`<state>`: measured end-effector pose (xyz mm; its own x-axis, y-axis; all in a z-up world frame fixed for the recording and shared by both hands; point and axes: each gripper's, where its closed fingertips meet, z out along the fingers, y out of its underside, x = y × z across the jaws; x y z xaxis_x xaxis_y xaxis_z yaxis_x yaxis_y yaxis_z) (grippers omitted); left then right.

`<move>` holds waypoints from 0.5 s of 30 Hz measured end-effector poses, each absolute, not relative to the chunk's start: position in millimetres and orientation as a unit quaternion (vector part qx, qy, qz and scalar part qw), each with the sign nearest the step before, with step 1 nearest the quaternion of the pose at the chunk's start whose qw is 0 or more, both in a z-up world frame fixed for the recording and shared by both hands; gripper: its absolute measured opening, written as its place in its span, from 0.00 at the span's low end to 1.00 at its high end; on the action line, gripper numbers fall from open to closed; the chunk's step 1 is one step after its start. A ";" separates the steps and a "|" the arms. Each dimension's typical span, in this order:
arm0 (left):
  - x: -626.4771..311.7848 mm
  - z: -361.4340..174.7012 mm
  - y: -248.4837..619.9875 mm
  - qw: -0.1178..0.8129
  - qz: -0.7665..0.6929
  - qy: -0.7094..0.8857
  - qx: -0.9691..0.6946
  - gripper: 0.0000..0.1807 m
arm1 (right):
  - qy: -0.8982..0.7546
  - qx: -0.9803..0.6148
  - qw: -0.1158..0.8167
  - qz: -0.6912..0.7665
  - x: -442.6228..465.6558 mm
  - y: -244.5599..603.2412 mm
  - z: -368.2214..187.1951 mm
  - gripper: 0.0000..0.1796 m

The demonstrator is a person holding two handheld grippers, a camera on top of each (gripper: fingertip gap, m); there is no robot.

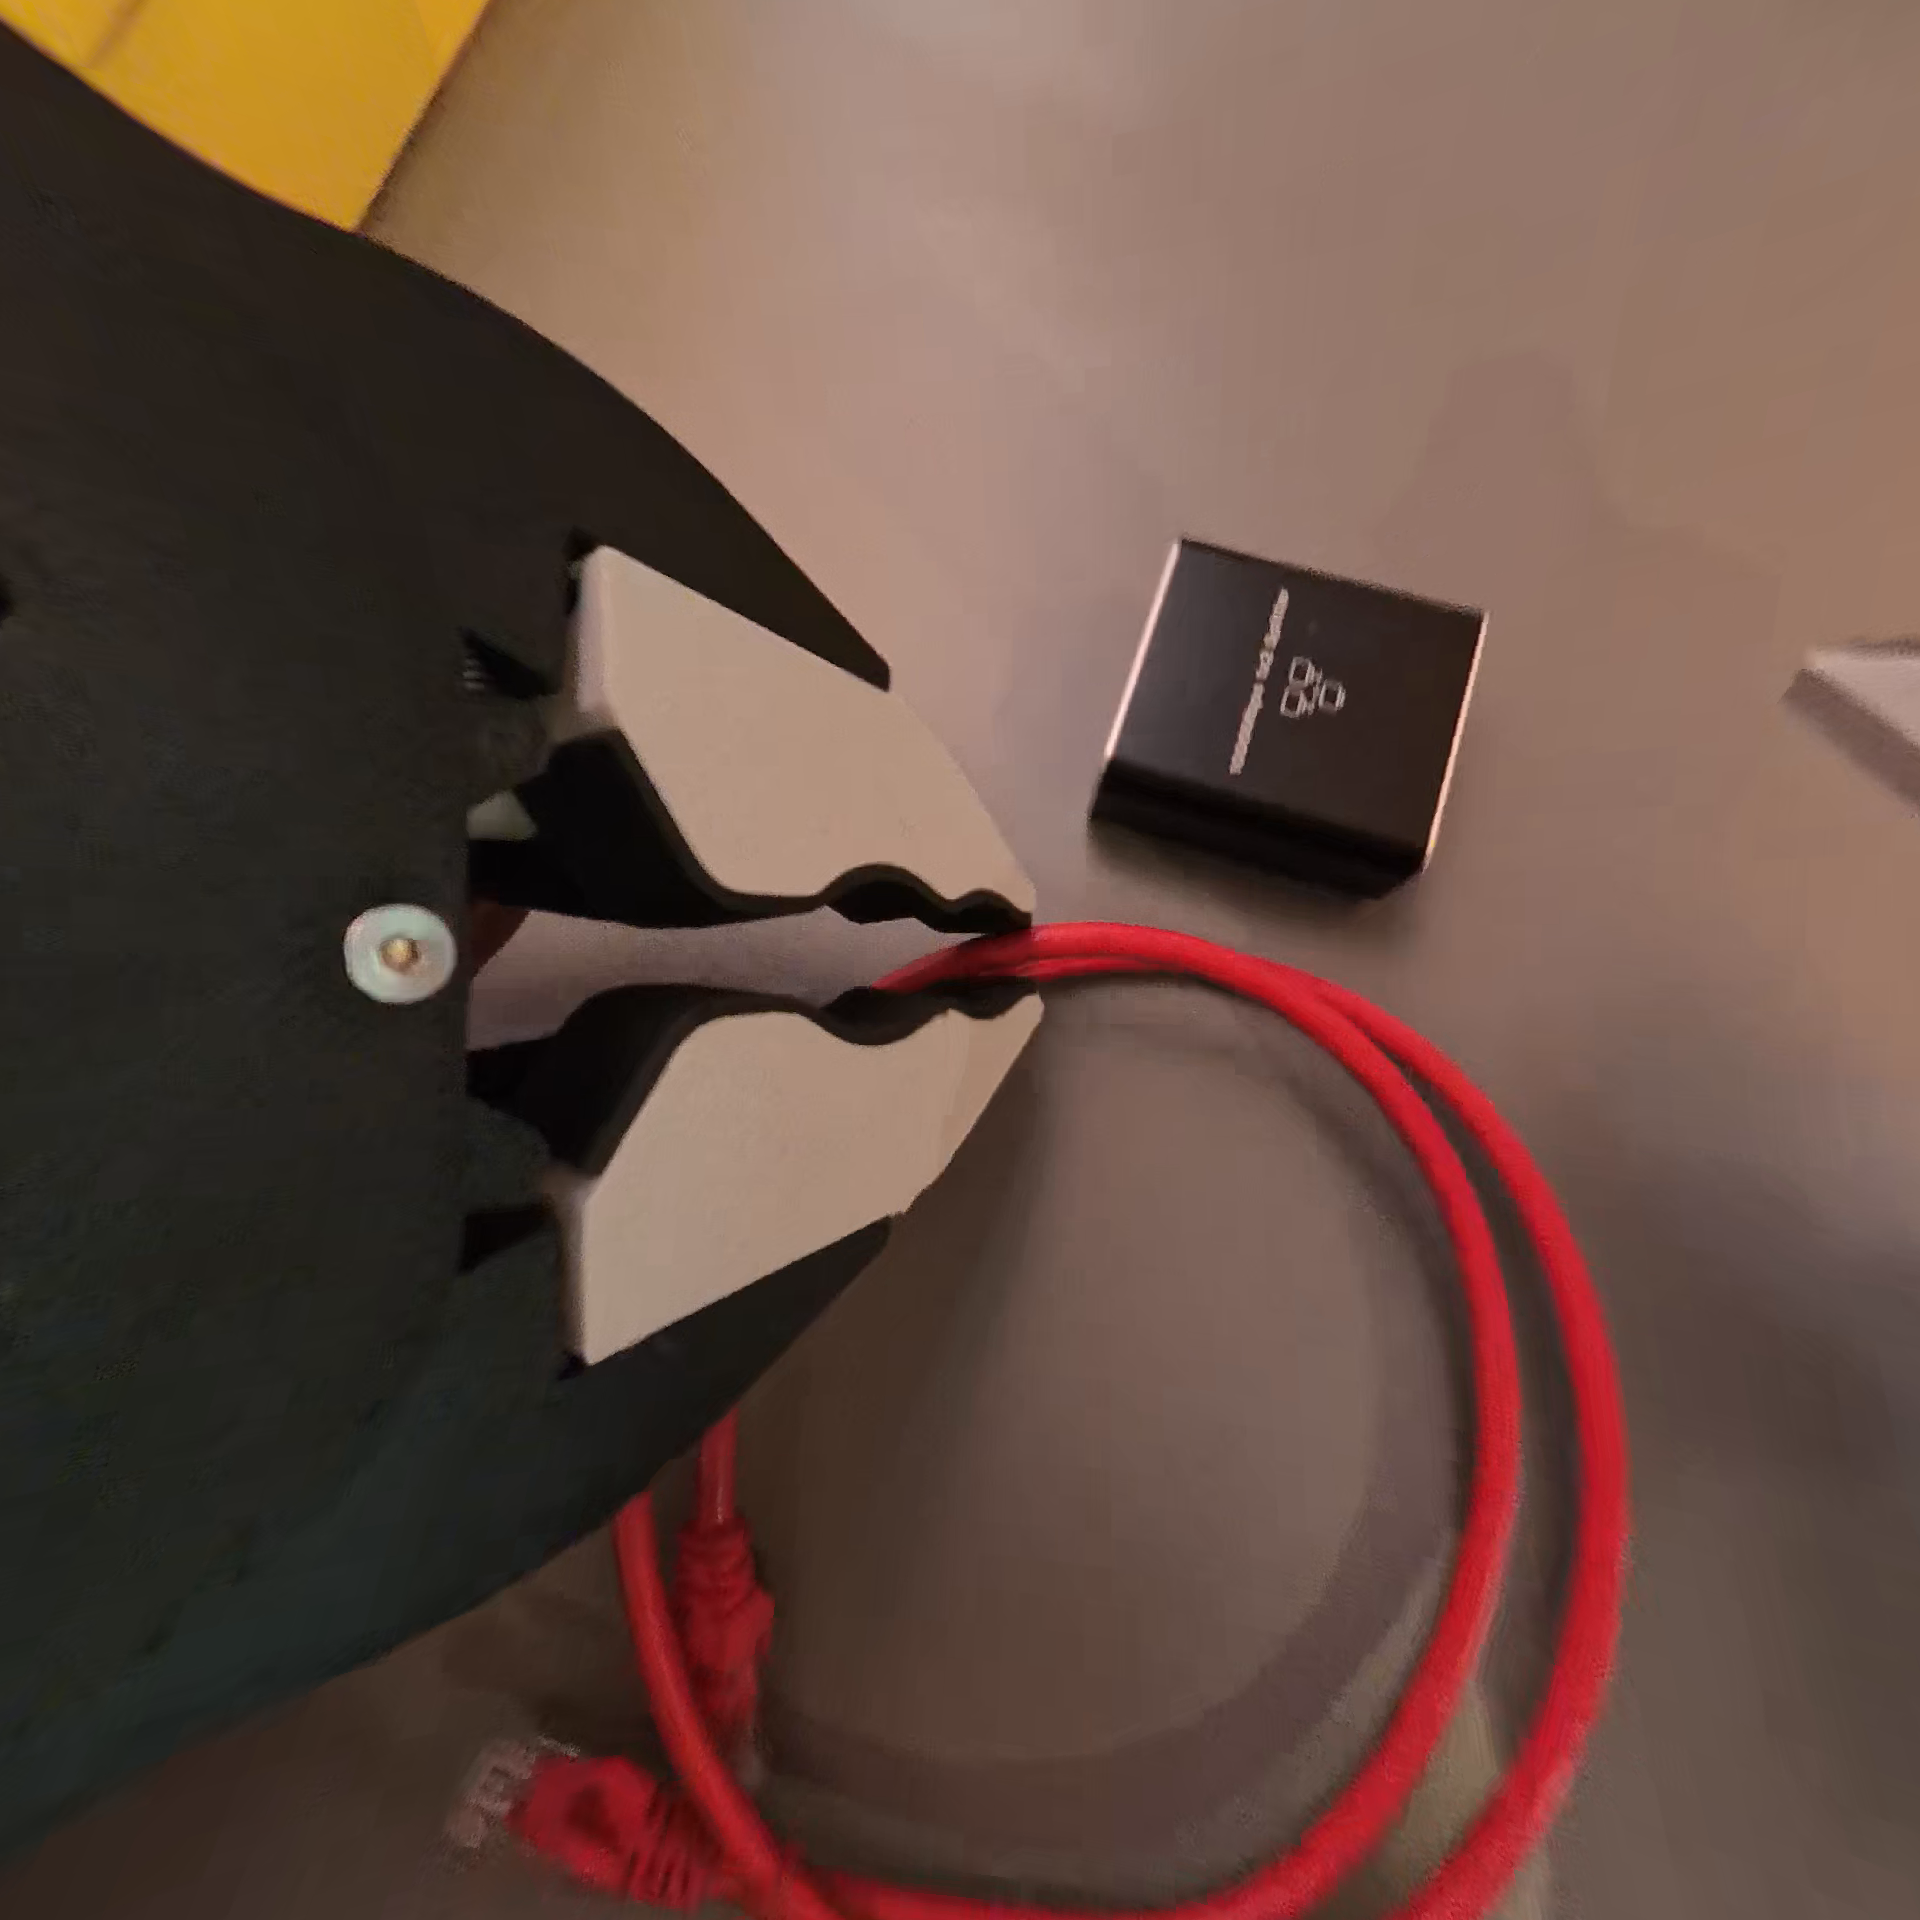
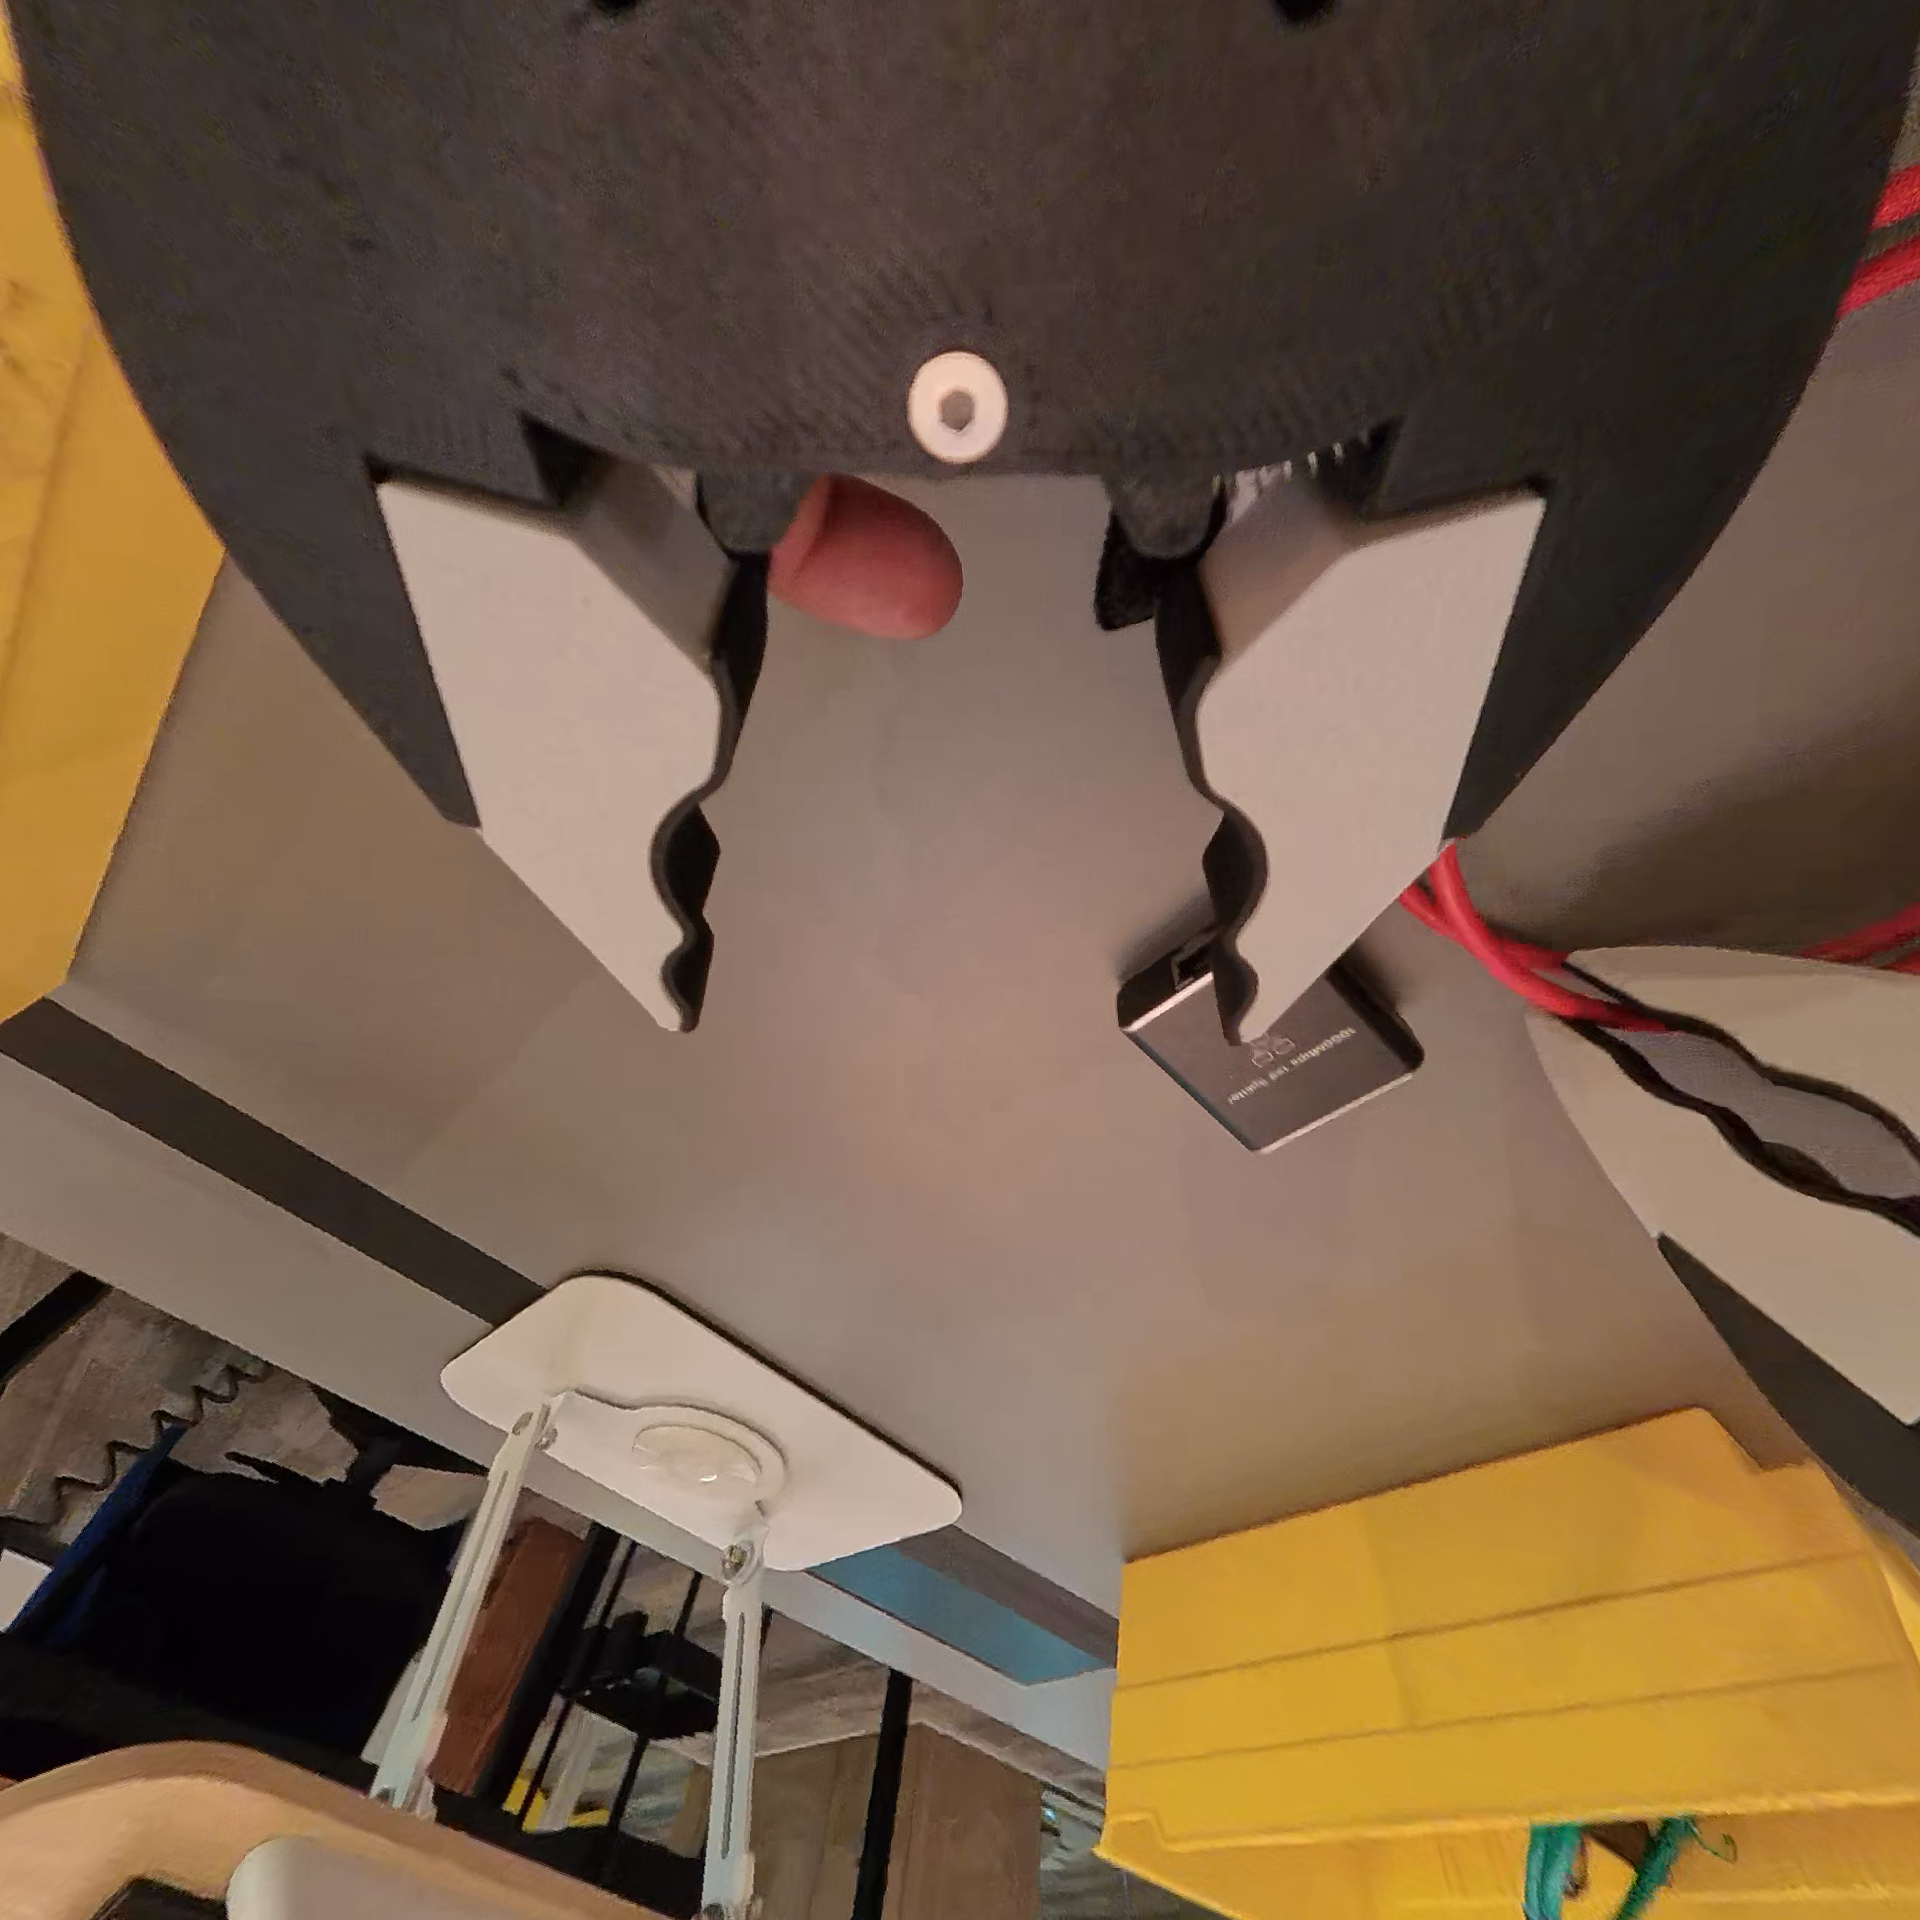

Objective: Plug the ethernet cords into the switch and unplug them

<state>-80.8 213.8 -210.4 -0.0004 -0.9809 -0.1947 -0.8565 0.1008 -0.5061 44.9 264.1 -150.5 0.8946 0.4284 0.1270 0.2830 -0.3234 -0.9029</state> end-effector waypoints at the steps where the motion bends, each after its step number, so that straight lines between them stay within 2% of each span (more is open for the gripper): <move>1: -80.9 -204.3 214.9 0.267 -0.133 0.685 -0.665 0.04 | -0.219 -0.807 0.543 0.078 43.4 263.1 -147.9 0.52; 3: -83.6 -189.4 226.9 0.305 -0.141 0.649 -0.682 0.04 | -0.223 -0.793 0.556 0.110 36.5 259.7 -138.3 0.50; 5: -86.7 -174.2 237.7 0.333 -0.160 0.618 -0.694 0.04 | -0.253 -0.751 0.587 0.165 17.8 249.2 -115.9 0.41; 6: -87.1 -168.0 240.8 0.339 -0.175 0.604 -0.699 0.03 | -0.289 -0.719 0.599 0.203 2.0 236.4 -102.1 0.32; 8: -87.9 -164.7 246.0 0.337 -0.187 0.593 -0.707 0.03 | -0.398 -0.650 0.583 0.281 -34.7 193.5 -88.8 0.26; 15: -82.7 -188.8 240.1 0.297 -0.184 0.614 -0.708 0.06 | -0.568 -0.626 0.438 0.305 -95.0 130.9 -146.8 0.22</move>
<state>-82.7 240.1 -188.8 0.1770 -0.9787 -0.1036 -0.7601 -0.0691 -0.6461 -95.0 130.9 -146.8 0.1687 0.9789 0.1155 0.4437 0.0292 -0.8957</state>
